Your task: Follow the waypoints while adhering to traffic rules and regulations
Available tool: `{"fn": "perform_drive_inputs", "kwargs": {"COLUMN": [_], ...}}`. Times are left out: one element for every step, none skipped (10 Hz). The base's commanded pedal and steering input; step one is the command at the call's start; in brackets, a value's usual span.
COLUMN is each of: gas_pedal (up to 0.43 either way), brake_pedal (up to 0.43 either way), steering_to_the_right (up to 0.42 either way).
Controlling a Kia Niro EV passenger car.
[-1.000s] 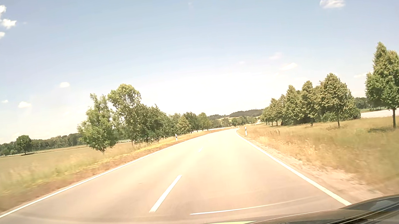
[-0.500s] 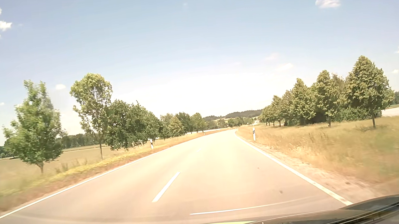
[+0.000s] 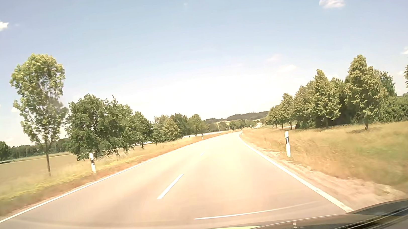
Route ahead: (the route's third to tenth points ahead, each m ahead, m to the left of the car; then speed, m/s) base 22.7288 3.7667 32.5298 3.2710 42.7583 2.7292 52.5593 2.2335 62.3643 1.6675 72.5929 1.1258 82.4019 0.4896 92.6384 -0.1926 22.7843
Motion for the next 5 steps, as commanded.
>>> {"fn": "perform_drive_inputs", "kwargs": {"gas_pedal": [0.189, 0.189, 0.189, 0.189, 0.189], "brake_pedal": [0.0, 0.0, 0.0, 0.0, 0.0], "steering_to_the_right": [0.003, 0.001, 0.0, 0.0, 0.0]}}
